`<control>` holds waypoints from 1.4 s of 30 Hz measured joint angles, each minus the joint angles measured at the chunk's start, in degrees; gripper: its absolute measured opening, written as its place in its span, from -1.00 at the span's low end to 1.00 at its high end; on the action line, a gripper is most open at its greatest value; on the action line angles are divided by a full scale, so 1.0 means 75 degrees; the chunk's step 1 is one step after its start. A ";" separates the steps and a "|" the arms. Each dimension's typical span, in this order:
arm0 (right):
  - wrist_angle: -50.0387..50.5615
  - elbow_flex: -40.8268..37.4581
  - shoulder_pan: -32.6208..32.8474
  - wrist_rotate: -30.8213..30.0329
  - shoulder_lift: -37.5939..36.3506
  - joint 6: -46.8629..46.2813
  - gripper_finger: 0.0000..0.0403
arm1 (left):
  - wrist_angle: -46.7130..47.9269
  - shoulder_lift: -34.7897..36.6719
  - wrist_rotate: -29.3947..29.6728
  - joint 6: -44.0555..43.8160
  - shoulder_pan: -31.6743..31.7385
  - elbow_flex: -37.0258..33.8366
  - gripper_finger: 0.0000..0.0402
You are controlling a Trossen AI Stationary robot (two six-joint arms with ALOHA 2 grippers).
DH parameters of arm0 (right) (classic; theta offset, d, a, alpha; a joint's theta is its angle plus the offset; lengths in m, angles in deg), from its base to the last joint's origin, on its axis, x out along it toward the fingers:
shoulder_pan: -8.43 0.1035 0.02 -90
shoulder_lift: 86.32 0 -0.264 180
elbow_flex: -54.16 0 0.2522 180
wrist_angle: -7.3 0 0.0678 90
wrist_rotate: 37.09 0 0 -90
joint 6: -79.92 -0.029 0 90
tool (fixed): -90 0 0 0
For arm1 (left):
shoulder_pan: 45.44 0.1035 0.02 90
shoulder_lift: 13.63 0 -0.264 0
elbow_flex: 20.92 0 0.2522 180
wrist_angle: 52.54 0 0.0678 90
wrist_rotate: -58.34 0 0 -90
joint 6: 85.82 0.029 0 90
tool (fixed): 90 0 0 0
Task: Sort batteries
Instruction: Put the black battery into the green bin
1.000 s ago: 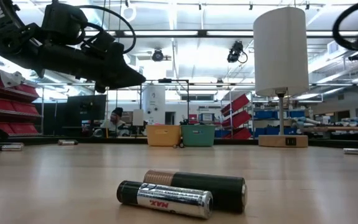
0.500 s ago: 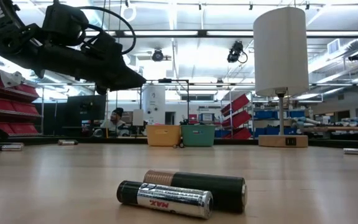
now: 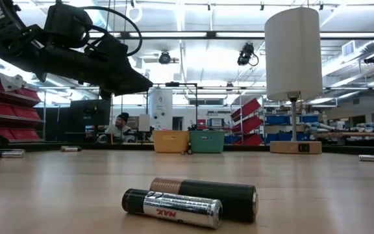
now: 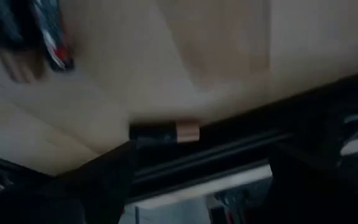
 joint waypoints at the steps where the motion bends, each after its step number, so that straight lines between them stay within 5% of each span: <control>1: -0.0008 -0.0002 0.0054 0.0046 0.0023 0.0049 0.75 | 0.0000 0.0000 0.0003 0.0000 0.0000 0.0000 -0.18; 21: -0.0167 0.0009 0.0679 -0.0029 0.0849 0.1162 0.65 | -0.0050 0.0000 0.0074 -0.0222 0.0006 0.0000 -0.18; 30: -0.0211 0.0015 0.0651 0.0806 0.0846 0.1134 0.57 | -0.0084 0.0000 0.0157 -0.0227 0.0006 0.0000 -0.18; 42: 0.0219 0.0000 0.0334 0.0670 0.0852 0.1543 0.79 | -0.0050 0.0002 0.0154 -0.0227 0.0006 0.0000 -0.18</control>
